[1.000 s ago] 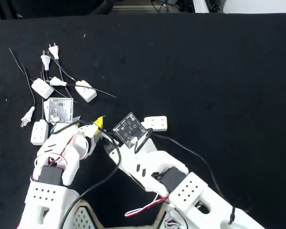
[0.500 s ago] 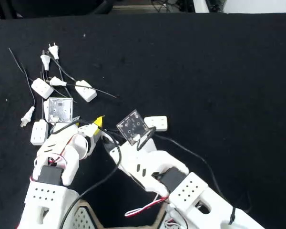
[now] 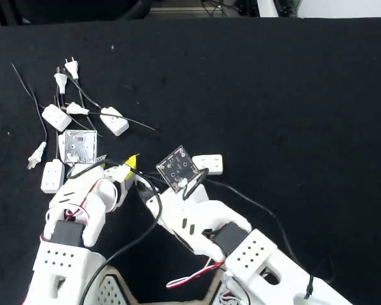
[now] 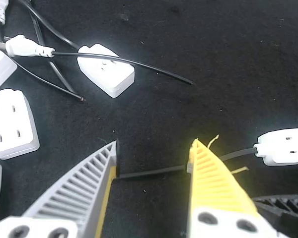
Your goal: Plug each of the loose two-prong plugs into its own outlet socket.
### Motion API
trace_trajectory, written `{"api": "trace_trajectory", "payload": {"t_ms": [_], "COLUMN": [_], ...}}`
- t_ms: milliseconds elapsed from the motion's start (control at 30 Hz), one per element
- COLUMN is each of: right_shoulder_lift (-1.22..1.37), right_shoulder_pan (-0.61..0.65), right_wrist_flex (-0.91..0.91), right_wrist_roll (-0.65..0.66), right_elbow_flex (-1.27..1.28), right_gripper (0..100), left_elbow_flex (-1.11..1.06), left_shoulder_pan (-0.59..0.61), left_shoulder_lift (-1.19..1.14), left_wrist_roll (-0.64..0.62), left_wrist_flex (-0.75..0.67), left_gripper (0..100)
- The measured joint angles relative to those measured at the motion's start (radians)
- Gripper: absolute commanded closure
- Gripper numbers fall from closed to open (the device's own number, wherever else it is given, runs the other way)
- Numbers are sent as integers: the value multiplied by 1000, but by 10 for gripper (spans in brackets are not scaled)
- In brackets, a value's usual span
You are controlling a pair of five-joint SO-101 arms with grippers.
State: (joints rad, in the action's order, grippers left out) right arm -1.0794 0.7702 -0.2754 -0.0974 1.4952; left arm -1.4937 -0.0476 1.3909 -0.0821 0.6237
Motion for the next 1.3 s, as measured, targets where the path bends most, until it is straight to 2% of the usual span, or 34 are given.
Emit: {"api": "trace_trajectory", "payload": {"t_ms": [933, 1300], "right_shoulder_lift": [0, 0], "right_shoulder_pan": [-6, -8], "right_wrist_flex": [0, 0], "right_wrist_roll": [0, 0], "right_elbow_flex": [0, 0], "right_gripper": [988, 988], "left_elbow_flex": [0, -37], "left_shoulder_pan": [0, 0], "left_shoulder_lift": [0, 0], "left_wrist_roll": [0, 0], "left_wrist_flex": [0, -49], "left_gripper": [766, 766]}}
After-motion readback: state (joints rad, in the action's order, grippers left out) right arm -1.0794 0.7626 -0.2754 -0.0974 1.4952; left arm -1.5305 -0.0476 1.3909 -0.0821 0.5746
